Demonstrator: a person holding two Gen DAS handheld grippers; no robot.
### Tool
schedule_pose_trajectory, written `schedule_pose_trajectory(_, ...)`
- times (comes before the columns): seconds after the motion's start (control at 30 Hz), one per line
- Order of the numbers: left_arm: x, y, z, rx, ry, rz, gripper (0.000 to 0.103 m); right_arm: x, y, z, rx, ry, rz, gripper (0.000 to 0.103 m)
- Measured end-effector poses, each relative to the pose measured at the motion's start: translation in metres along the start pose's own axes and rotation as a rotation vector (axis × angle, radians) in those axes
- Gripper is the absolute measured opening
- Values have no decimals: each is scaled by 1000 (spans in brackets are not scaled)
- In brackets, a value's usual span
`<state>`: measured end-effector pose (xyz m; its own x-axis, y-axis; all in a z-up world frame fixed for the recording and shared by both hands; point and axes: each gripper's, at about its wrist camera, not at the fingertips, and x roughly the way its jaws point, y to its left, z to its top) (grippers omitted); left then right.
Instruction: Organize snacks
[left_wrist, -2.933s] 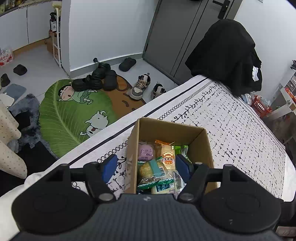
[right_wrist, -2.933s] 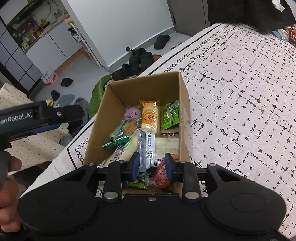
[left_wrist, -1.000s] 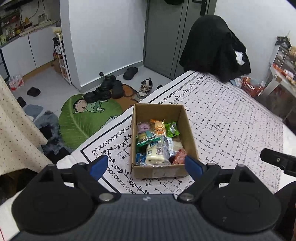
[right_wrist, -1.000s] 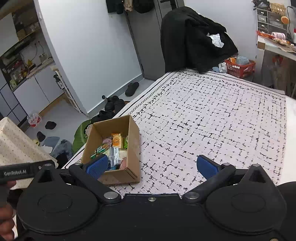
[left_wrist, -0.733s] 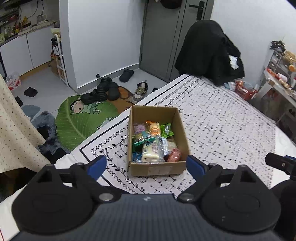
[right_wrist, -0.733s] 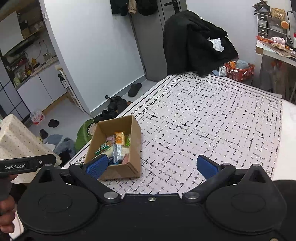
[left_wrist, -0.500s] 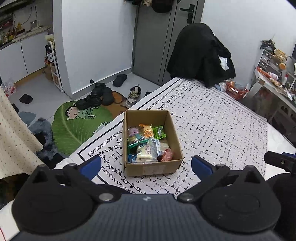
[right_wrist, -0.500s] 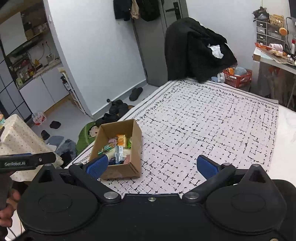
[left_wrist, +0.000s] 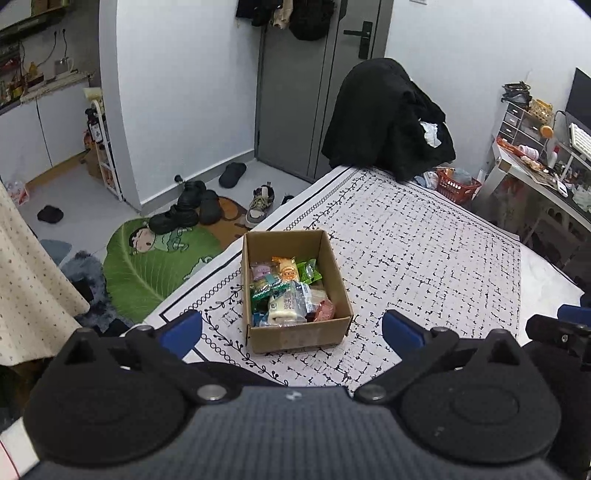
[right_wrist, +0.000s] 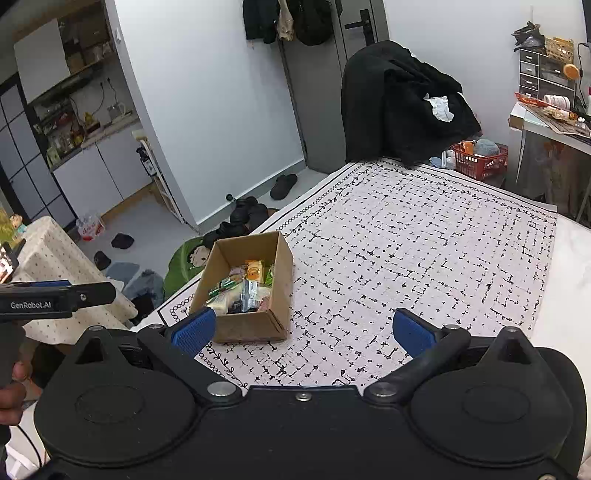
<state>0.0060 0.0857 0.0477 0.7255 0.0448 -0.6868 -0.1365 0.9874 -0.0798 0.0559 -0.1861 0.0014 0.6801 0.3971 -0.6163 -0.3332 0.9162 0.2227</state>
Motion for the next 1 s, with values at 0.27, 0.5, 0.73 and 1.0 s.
schedule_pose_trajectory(0.27, 0, -3, 1, 9, -11, -33, 103, -6, -2, 1, 8, -16, -1, 103)
schedule_pose_trajectory(0.5, -1, -2, 1, 1, -1, -28, 103, -3, -1, 0, 4, -10, -1, 103)
schedule_pose_trajectory(0.73, -1, -1, -1, 6, 10, -22, 103, -4, 3, 0, -2, -8, -4, 103)
schedule_pose_trajectory(1.0, -5, 0, -1, 9, 7, -25, 103, -5, 5, 1, -9, -15, -5, 103)
